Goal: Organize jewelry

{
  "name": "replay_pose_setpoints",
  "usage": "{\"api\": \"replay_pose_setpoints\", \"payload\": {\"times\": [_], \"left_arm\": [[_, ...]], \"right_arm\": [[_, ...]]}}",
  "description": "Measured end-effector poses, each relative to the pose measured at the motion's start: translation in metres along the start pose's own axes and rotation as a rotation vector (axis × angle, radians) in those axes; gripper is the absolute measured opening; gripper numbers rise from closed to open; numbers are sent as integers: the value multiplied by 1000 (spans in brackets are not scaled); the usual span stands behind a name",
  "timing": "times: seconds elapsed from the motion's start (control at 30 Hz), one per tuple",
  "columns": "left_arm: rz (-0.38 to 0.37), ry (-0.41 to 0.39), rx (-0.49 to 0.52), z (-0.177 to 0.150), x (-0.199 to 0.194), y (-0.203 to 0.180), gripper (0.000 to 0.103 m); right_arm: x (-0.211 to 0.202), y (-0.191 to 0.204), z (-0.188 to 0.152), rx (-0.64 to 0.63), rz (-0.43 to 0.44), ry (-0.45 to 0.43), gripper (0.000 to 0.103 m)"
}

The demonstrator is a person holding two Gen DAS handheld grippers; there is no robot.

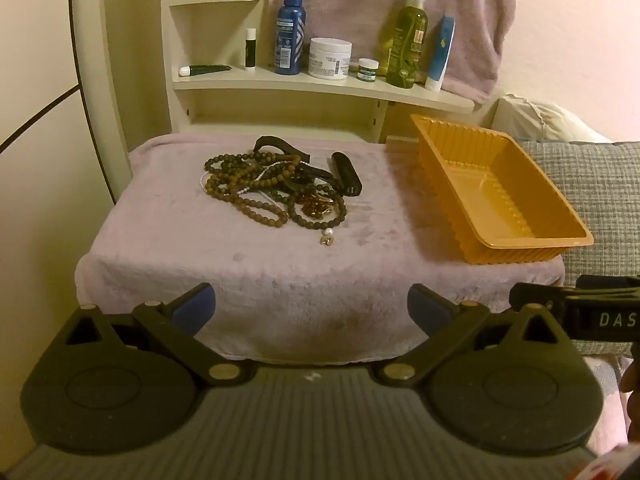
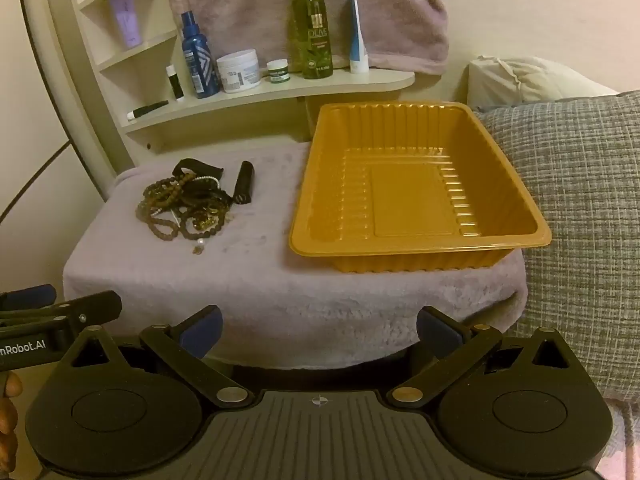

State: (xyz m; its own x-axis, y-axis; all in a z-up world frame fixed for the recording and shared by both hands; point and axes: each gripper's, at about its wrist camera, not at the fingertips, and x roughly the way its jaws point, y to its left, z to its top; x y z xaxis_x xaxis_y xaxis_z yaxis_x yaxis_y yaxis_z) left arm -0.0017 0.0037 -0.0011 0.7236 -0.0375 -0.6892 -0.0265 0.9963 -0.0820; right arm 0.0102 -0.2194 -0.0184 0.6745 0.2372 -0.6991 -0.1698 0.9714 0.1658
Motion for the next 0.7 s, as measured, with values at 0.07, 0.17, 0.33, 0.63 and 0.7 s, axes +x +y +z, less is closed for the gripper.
{"api": "replay_pose_setpoints", "payload": {"times": [0.07,0.17,0.33,0.63,0.7], "left_arm": [[0,1,-1,0,0,-1,101],[-1,-1,0,-1,0,-1,101],[-4,5,3,2,0,0,101],[-5,6,3,3,1,-1,101],[-4,6,3,3,1,-1,101]], "right_arm": [[0,0,-1,0,-1,-3,103],[0,0,-1,2,-2,-3,103],[0,-1,-1,3,-3,-3,103],[0,-1,0,3,-3,-2,103],[0,0,0,2,-4,-2,103]]}}
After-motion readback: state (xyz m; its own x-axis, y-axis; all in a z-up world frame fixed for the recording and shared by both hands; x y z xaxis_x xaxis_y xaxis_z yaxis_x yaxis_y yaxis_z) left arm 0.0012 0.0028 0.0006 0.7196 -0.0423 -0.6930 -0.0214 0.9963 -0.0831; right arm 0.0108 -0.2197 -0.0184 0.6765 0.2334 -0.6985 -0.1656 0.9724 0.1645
